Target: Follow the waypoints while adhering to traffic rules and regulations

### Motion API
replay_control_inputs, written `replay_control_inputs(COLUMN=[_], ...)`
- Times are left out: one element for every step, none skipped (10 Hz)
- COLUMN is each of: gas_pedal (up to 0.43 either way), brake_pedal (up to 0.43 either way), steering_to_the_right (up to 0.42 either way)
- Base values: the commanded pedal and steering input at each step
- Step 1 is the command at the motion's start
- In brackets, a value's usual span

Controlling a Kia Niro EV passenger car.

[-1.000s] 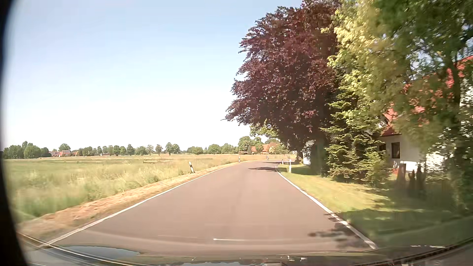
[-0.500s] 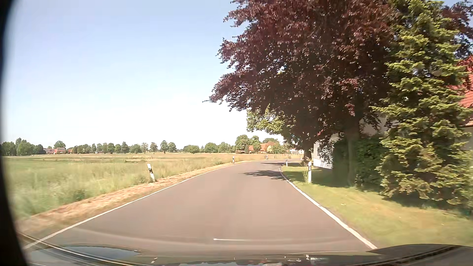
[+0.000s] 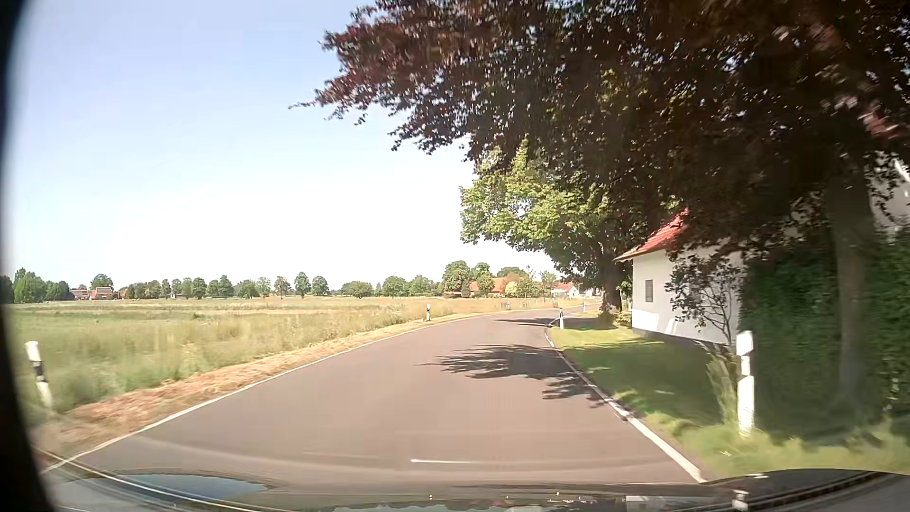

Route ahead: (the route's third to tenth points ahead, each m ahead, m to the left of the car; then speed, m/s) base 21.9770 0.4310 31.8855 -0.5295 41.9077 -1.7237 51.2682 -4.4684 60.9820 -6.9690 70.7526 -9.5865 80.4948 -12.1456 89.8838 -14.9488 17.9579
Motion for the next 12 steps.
replay_control_inputs(gas_pedal=[0.177,0.177,0.177,0.169,0.169,0.169,0.169,0.169,0.169,0.169,0.169,0.169], brake_pedal=[0.0,0.0,0.0,0.0,0.0,0.0,0.0,0.0,0.0,0.0,0.0,0.0], steering_to_the_right=[0.013,0.015,0.016,0.017,0.017,0.018,0.02,0.024,0.026,0.027,0.028,0.028])
